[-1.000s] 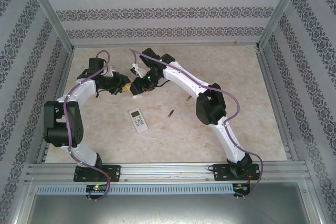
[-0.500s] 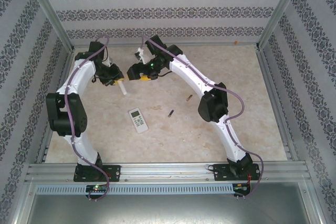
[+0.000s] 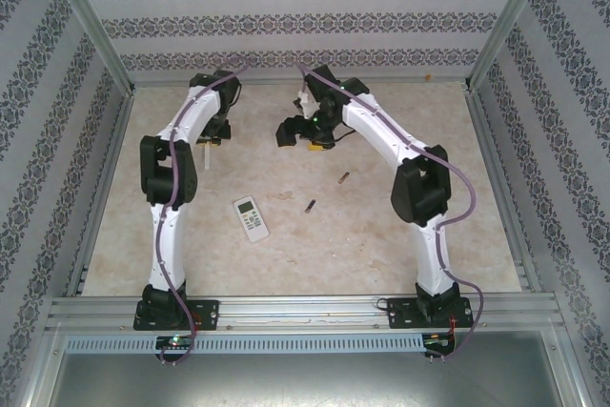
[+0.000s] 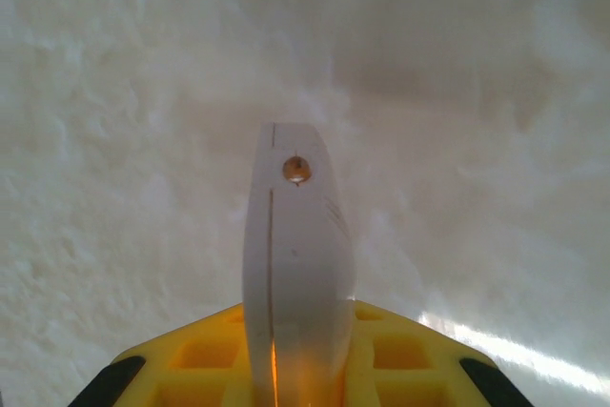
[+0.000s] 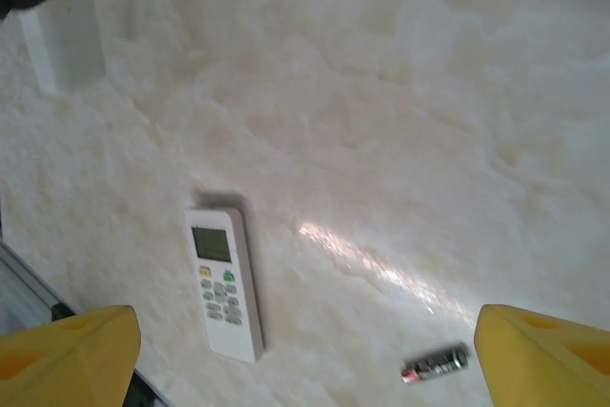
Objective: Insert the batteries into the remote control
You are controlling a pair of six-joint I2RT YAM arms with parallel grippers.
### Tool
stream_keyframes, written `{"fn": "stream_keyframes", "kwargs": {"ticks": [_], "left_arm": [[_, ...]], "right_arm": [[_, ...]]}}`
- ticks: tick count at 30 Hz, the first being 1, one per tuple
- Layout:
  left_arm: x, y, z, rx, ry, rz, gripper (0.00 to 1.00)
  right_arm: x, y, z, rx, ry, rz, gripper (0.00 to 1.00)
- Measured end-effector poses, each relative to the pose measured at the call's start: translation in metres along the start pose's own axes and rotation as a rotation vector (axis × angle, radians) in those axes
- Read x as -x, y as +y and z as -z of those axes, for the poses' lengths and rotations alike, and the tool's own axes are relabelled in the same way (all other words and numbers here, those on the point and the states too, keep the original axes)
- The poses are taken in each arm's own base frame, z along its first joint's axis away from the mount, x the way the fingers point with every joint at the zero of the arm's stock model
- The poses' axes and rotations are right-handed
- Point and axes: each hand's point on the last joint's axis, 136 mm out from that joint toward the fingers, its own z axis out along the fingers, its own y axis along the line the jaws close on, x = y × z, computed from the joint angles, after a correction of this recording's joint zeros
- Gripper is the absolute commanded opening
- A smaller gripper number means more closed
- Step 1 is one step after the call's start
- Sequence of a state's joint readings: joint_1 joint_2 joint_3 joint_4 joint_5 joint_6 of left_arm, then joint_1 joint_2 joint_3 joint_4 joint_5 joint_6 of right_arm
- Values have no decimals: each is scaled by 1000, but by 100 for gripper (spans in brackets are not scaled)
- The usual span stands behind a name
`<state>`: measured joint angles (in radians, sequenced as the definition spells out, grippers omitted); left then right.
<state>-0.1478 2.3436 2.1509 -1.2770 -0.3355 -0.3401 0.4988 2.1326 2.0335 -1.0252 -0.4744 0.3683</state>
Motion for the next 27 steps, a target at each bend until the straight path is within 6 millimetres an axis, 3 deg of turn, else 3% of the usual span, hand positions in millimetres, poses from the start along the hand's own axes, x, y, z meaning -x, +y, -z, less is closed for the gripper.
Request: {"fn": "stream_keyframes", "kwargs": {"ticks": [6,10,16,22,25,27], "left_arm": [[16,-15,-32,83,-1,-36,23],[22,-24,-41,91,-1,-59,27],[24,-36,-49,63,3,-72,46],[34,-52,-31,-42,-27,-62,55],[35,-60,-10,-133,-44,-46,70],[31,-62,15,-213,-61,-22,79]], "right_arm": [[-27,-12,24,-37,-3,-28,91],[-45,-18,32,-54,-2,-43,91],[-69,-22,45,-61,-15,-70,92],[-90,-18,53,-99,-63,-55,93],[-106,-2,42,-131,-84,18,94],[-119,16,28,-143,-96,100,95]]}}
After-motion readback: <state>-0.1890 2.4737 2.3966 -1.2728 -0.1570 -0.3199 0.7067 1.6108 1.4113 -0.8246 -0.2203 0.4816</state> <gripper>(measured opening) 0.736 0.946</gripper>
